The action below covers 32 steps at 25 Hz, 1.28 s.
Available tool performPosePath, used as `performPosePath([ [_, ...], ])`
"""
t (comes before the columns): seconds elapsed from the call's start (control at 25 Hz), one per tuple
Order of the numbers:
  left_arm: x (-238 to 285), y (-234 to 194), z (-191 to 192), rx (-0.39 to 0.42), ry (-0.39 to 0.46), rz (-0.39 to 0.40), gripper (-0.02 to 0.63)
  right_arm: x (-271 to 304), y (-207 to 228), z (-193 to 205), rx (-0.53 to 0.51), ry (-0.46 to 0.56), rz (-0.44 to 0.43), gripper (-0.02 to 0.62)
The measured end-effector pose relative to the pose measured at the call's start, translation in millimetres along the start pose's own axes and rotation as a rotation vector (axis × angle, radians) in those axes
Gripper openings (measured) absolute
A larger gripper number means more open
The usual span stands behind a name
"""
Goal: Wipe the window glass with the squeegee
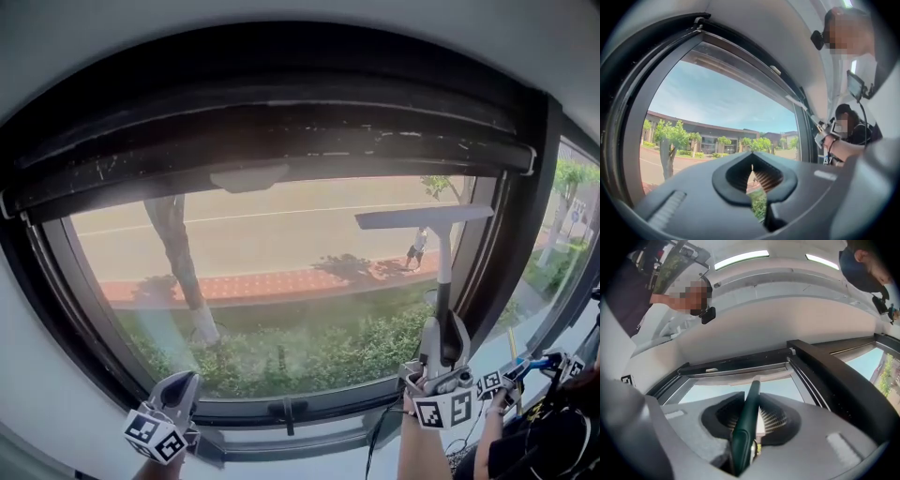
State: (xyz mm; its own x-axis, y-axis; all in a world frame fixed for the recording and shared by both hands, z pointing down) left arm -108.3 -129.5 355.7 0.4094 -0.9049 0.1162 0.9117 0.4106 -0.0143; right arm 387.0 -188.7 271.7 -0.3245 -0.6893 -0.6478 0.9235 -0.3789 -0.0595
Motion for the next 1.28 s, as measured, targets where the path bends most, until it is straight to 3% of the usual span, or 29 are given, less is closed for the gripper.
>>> performPosePath([
  [0.24,4,-11,-37,0.040,0.071,0.012,0.005,23,7,-1,-0.019,0.052,0.018,0.103],
  [0.52,-1,-26,-49,0.024,0.094,0.010,0.005,61,17,-9,-0.050,0.133,0.002,0.104],
  [0.96,-29,-54,-61,-0.071,0.112,-0.034,0.005,116,24,-23,-0.025,0.188,0.004,0.104],
  [1.28,-34,-57,-34,-0.144,0.061,-0.031,0.005,118,26,-21,0.003,0.147,0.001,0.101],
])
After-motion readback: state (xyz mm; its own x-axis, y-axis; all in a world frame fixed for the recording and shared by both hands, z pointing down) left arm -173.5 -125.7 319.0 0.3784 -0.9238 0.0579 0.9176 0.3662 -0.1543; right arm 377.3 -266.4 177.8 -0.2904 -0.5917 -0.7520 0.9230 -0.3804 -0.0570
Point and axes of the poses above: the fingertips, and each gripper's own axes: x forward along the fingers, y to its right, z out of its underside, the point moved 10 cm from there along -x, backward along the fingers, and after that the axes turned 11 degrees about -y, right-handed, at the moved point
